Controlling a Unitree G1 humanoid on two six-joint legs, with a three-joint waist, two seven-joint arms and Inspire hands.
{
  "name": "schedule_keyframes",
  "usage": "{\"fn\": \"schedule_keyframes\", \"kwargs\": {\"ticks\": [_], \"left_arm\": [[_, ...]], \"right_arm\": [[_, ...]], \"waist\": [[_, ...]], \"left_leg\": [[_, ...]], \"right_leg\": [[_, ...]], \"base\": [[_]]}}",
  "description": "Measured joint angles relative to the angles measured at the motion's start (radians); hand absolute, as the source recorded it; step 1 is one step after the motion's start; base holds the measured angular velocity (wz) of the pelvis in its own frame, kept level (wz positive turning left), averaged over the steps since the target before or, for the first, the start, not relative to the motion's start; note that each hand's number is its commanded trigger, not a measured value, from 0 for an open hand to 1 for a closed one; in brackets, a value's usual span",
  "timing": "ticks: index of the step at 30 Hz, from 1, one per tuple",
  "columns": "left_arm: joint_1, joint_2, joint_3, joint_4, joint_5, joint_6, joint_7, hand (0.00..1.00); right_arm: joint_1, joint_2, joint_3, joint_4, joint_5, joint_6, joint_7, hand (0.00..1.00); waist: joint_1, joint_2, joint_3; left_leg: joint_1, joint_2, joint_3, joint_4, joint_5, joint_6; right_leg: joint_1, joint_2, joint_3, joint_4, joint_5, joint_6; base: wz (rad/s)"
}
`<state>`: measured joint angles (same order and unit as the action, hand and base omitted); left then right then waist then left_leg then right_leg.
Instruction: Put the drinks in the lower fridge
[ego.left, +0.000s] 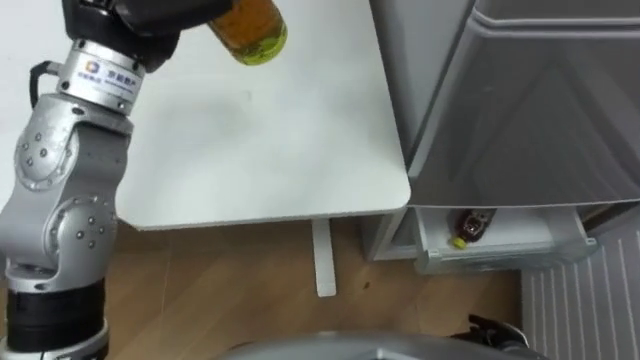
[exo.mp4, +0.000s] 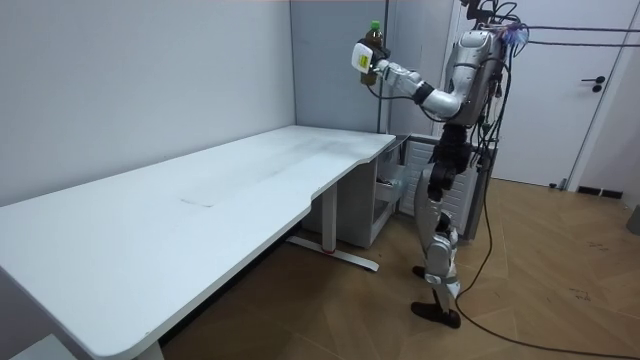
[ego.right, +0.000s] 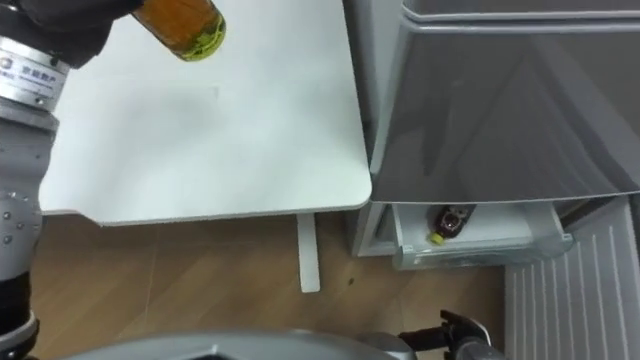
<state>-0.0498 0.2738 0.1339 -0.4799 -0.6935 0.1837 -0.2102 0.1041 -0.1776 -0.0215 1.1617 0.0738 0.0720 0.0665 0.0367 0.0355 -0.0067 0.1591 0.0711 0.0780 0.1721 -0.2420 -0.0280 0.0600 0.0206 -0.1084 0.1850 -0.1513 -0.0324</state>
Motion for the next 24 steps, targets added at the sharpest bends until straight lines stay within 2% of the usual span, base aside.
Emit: {"fn": "schedule_keyframes", "kwargs": {"ticks": [3,7,12,15,19,22,24], "left_arm": [[0.02,-0.011,0.008,-0.003,-0.023,0.0,-0.075,1.0],[0.027,-0.012,0.007,-0.003,-0.025,0.0,-0.136,1.0],[0.065,-0.033,0.006,-0.003,-0.151,0.001,-0.205,1.0],[0.11,-0.033,-0.026,0.011,-0.209,0.003,-0.227,1.0],[0.179,-0.034,-0.078,0.026,-0.22,0.031,-0.239,1.0],[0.187,-0.036,-0.1,0.058,-0.232,0.046,-0.245,1.0],[0.187,-0.037,-0.114,0.103,-0.26,0.046,-0.264,1.0]], "right_arm": [[-0.006,0.001,0.001,0.0,0.0,0.001,0.003,0.0],[-0.01,0.003,0.02,-0.012,0.0,0.0,0.012,0.0],[-0.005,0.003,0.074,-0.099,-0.013,0.017,0.044,0.0],[-0.008,0.003,0.119,-0.207,-0.053,0.031,0.09,0.0],[-0.006,0.007,0.139,-0.356,-0.091,0.053,0.163,0.0],[-0.008,0.009,0.162,-0.442,-0.092,0.055,0.207,0.0],[-0.007,0.008,0.181,-0.482,-0.084,0.063,0.229,0.0]], "waist": [[0.007,0.003,-0.0019],[0.013,0.003,-0.0014],[0.019,-0.004,0.0026],[0.02,-0.008,0.0044],[0.02,-0.017,0.0087],[0.023,-0.027,0.0141],[0.02,-0.029,0.014]], "left_leg": [[0.002,-0.001,-0.011,0.0,0.0,0.0],[0.001,-0.002,-0.018,0.0,0.0,0.0],[0.002,-0.006,-0.027,0.0,0.001,0.0],[0.001,-0.008,-0.029,0.0,0.001,0.0],[0.0,-0.015,-0.039,0.0,0.001,0.0],[0.0,-0.015,-0.039,0.0,0.001,0.0],[0.001,-0.015,-0.038,0.001,0.001,0.0]], "right_leg": [[0.012,-0.001,-0.009,-0.002,-0.001,0.001],[0.016,-0.001,-0.02,-0.002,-0.002,0.001],[0.018,-0.003,-0.028,0.002,-0.01,0.002],[0.012,-0.007,-0.03,0.003,-0.011,0.004],[0.011,-0.019,-0.035,0.02,-0.021,0.008],[0.013,-0.02,-0.035,0.02,-0.022,0.009],[0.014,-0.021,-0.035,0.02,-0.022,0.009]], "base": [[0.12],[0.06],[0.04],[0.02],[0.06],[0.01],[0.0]]}}
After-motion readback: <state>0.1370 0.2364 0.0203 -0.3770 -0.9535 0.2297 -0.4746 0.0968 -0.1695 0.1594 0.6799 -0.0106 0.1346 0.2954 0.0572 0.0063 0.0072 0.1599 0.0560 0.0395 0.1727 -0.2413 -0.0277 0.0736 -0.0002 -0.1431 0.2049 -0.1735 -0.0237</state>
